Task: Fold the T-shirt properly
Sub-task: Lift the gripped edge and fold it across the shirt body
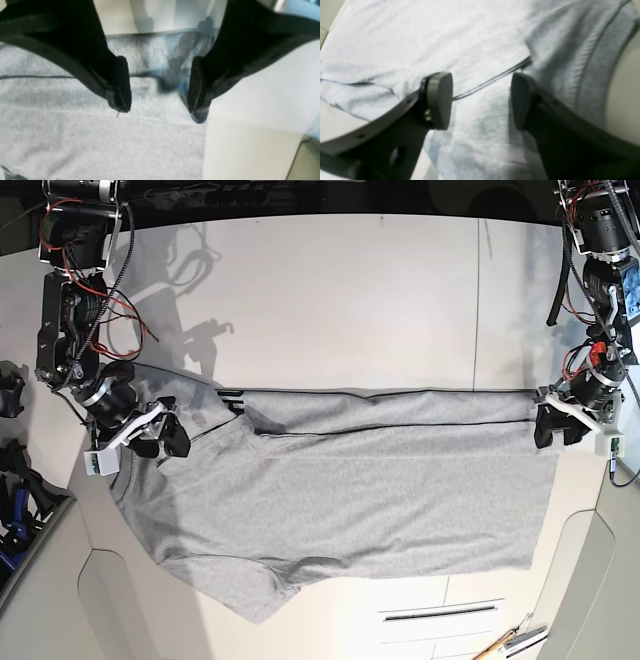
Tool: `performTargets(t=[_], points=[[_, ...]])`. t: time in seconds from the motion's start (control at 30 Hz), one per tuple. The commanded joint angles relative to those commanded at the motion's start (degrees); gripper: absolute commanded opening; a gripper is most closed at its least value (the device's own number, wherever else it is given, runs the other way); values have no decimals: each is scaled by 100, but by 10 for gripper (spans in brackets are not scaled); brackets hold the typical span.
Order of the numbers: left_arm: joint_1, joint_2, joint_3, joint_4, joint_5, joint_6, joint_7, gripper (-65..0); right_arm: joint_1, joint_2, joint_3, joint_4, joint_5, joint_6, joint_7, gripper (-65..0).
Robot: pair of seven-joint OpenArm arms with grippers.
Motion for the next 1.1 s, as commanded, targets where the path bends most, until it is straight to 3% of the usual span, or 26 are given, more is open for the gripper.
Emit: performTargets(t=[0.07, 0.2, 0.3, 0.37, 0.5, 0.67, 0.97, 1.1], points=[[4, 0, -258, 7, -225, 0, 197, -258, 0, 0, 321, 96, 2, 0, -125, -288], [17, -13, -798, 7, -1272, 0, 1139, -258, -2, 11, 1233, 146, 352, 2, -713, -288], [44, -13, -874, 7, -1506, 0, 1539, -258, -85, 31, 1808, 146, 704, 4, -1005, -288], [140, -11, -874, 7, -1497, 0, 1532, -255, -291, 63, 2035, 144, 745, 0, -1021, -288], [352, -11, -874, 0, -1331, 0, 1504, -185, -898, 144, 2090, 144, 1064, 0, -1023, -288], [496, 4, -872, 0, -793, 152, 1182, -185, -1484, 133, 2087, 144, 1322, 0, -1003, -288], [474, 87, -872, -538, -708, 187, 662, -185, -1482, 87, 1759, 142, 1615, 20, -981, -287], [461, 101, -872, -848, -756, 183, 461, -185, -1475, 28, 1458, 142, 1611, 20, -750, -288]])
